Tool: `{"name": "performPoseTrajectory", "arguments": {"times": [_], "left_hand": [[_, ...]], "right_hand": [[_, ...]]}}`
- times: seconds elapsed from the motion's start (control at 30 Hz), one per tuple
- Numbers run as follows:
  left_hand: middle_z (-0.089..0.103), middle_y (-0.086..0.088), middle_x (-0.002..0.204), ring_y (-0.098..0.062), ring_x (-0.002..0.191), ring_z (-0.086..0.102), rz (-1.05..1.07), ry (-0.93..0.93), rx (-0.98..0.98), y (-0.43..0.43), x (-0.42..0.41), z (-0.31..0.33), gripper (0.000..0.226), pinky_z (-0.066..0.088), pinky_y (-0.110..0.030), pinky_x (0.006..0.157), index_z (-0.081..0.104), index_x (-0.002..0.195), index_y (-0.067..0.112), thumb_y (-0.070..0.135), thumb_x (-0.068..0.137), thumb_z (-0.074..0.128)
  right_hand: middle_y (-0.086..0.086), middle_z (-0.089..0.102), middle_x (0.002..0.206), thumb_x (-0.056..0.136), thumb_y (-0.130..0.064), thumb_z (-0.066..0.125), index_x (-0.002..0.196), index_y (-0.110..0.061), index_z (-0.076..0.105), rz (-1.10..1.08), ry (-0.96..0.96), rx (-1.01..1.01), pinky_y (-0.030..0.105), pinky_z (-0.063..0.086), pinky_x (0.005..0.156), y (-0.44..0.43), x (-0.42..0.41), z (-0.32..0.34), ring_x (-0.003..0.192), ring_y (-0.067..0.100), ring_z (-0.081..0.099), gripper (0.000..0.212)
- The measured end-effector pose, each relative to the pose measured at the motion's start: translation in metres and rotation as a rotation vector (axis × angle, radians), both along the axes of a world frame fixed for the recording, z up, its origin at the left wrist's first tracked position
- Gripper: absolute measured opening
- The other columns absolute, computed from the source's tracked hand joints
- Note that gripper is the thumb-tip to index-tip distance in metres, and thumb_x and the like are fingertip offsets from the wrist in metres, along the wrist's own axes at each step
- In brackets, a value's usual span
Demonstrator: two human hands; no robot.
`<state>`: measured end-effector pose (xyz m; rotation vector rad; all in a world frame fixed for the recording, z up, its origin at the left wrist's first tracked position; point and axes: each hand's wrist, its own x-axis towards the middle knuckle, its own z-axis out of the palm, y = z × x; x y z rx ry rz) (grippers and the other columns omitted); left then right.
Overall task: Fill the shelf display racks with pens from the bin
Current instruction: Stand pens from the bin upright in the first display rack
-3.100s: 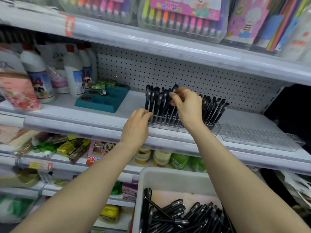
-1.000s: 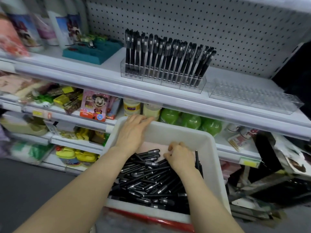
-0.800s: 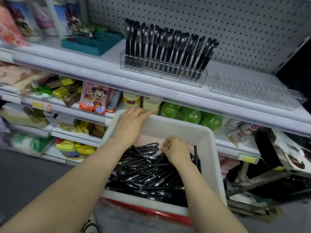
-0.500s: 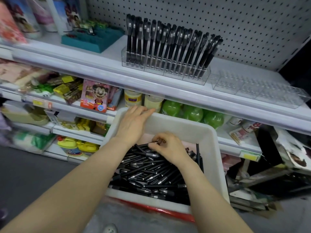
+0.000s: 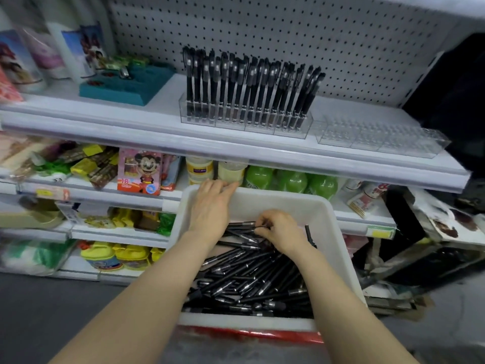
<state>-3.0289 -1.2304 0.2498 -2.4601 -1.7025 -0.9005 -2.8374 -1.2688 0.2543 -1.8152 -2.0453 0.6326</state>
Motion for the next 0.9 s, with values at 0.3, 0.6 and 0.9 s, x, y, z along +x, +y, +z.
{"name": "performPoseTrajectory", "arguments": {"times": [0.3, 0.6, 0.9], "left_hand": [[0.054, -0.007, 0.132, -0.028, 0.121, 0.044, -0.072, 0.086, -0.167, 0.006, -0.002, 0.024, 0.049, 0.034, -0.037, 0.107, 0.043, 0.145, 0.018, 0.016, 0.096, 0.050], [0.065, -0.001, 0.093, -0.025, 0.092, 0.060, -0.194, -0.042, -0.167, 0.024, 0.013, 0.087, 0.022, 0.046, -0.039, 0.074, 0.066, 0.094, 0.018, 0.037, 0.094, 0.056], [0.057, 0.004, 0.111, -0.017, 0.106, 0.050, -0.038, -0.177, 0.065, 0.062, -0.030, 0.118, 0.024, 0.047, -0.036, 0.086, 0.066, 0.111, 0.019, 0.033, 0.098, 0.050]], "right_hand": [[0.000, 0.067, 0.076, 0.082, -0.012, 0.076, 0.088, -0.009, 0.069, -0.278, 0.667, 0.079, 0.019, 0.049, 0.061, 0.009, 0.006, 0.072, 0.066, 0.006, 0.059, 0.010], [0.008, 0.067, 0.071, 0.089, -0.007, 0.067, 0.091, 0.000, 0.063, -0.247, 0.969, 0.163, 0.025, 0.058, 0.071, 0.046, -0.008, 0.125, 0.065, 0.013, 0.065, 0.009], [0.012, 0.069, 0.072, 0.093, -0.017, 0.064, 0.080, -0.002, 0.061, -0.167, 0.756, 0.350, 0.030, 0.058, 0.068, 0.098, -0.032, 0.176, 0.068, 0.020, 0.068, 0.021]]}}
